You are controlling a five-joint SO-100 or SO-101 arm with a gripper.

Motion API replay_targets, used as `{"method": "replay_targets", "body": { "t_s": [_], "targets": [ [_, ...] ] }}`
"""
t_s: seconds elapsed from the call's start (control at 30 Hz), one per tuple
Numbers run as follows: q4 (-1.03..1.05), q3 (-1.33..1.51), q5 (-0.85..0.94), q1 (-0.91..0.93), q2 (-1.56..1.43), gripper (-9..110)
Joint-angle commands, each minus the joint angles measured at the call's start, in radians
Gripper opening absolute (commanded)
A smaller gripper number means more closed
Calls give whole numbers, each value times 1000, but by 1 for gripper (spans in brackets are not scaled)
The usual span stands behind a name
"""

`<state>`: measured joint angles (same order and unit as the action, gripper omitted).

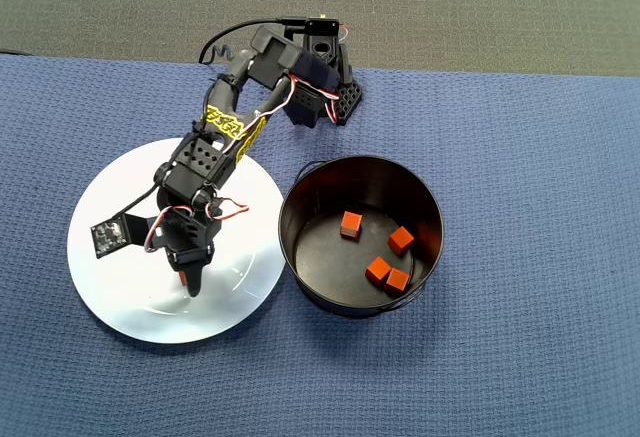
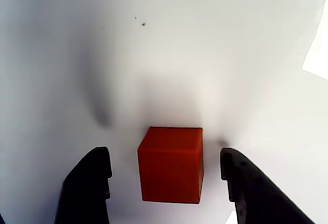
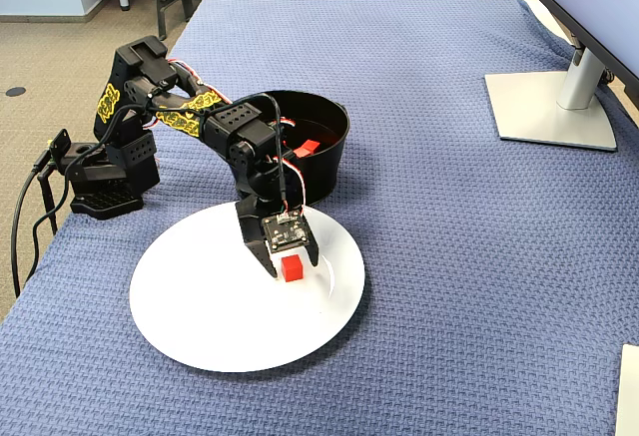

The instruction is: Pick up the red cubes from the white plate and place them in the black recipient

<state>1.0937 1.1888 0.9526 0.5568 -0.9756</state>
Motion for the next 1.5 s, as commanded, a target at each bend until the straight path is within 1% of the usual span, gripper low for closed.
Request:
{"method": "replay_targets", "body": {
  "t_s": [0.0, 0.4, 0.63, 0.73, 0.8, 0.9, 1.0, 1.1, 1.2, 1.33, 1.37, 1.4, 1.43, 1.47],
  "targets": [
    [-21, -67, -26, 15, -14, 18],
    [-25, -61, -43, 14, -17, 0],
    [-46, -48, -110, 20, -51, 0],
    [-58, 12, -215, 34, -170, 0],
    [-51, 67, -316, 46, -305, 0],
    [-2, 160, -419, 43, -535, 0],
    [58, 236, -476, -14, -733, 0],
    [83, 322, -522, -114, -894, 0],
    [75, 431, -583, -247, -1029, 0],
    [31, 611, -600, -463, -1175, 0],
    [18, 655, -584, -517, -1200, 3],
    [14, 693, -552, -569, -1218, 15],
    [14, 730, -500, -618, -1227, 35],
    [17, 756, -460, -655, -1232, 46]
  ]
}}
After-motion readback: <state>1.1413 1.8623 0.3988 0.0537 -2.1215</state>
